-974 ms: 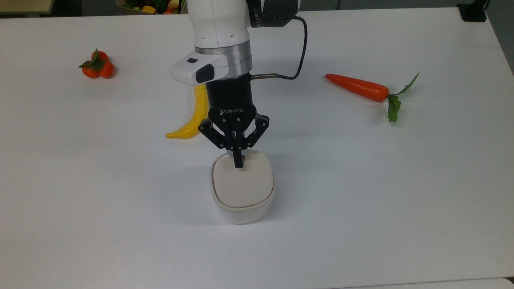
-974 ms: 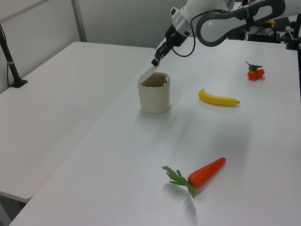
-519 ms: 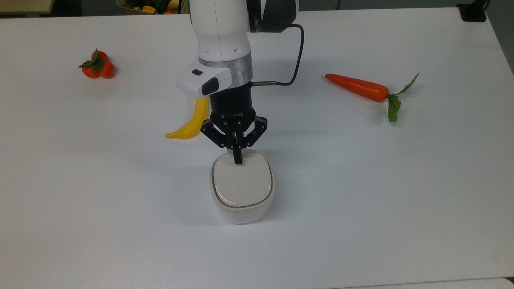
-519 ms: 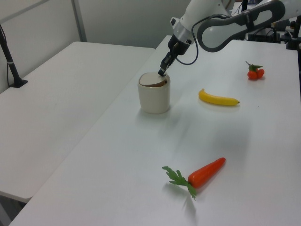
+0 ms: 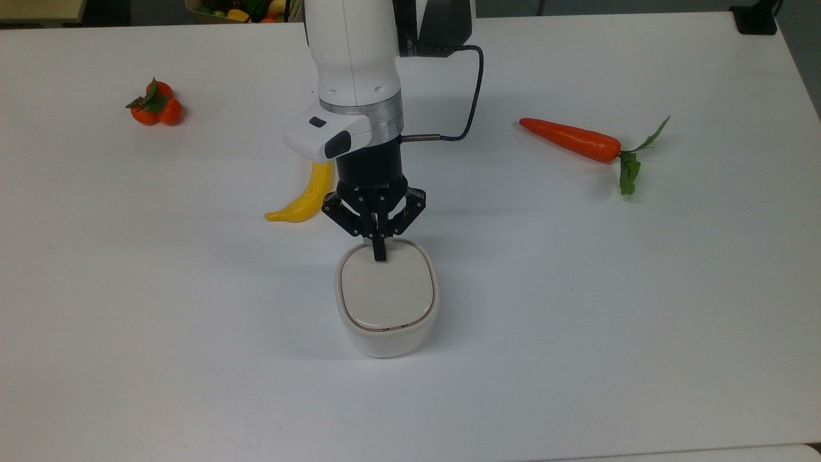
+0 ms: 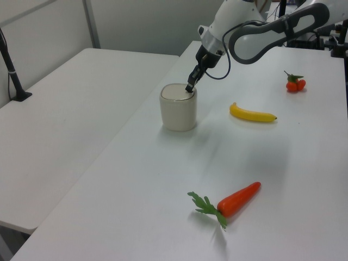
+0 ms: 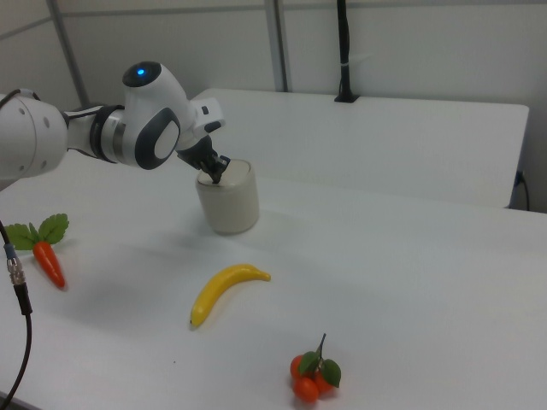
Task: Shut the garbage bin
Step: 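Press the lid flat onto the bin rim with the gripper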
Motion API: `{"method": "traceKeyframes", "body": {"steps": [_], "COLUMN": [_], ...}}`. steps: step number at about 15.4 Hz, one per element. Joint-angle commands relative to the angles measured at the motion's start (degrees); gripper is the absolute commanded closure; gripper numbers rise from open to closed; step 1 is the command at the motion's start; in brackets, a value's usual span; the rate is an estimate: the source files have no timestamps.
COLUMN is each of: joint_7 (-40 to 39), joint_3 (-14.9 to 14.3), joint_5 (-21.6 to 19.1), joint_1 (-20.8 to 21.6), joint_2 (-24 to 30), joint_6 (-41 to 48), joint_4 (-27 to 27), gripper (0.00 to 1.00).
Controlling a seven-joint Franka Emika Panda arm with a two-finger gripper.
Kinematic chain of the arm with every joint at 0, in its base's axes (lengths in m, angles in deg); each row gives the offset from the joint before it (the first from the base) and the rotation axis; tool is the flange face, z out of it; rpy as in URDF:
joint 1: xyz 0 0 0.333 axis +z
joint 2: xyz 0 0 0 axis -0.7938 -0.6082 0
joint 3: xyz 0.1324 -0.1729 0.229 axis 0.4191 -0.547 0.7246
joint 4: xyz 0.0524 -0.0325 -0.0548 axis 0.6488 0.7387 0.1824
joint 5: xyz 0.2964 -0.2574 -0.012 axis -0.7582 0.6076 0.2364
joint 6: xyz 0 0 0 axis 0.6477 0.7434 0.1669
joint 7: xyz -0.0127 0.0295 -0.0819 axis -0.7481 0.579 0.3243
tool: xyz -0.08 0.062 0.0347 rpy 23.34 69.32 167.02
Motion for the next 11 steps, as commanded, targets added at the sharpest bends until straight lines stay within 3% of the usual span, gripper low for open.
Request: {"method": "traceKeyframes", "body": {"steps": [1, 11], "joint_7": [-1.01, -0.39], "joint_3": [0.39, 0.39], "joint_5": [0.85, 0.95], "joint_1": [-0.35, -1.14], "joint_2": [0.34, 3.23], "joint_6": [1.03, 1.82], "joint_4": [1.88, 1.44], "gripper": [1.0, 1.0]}}
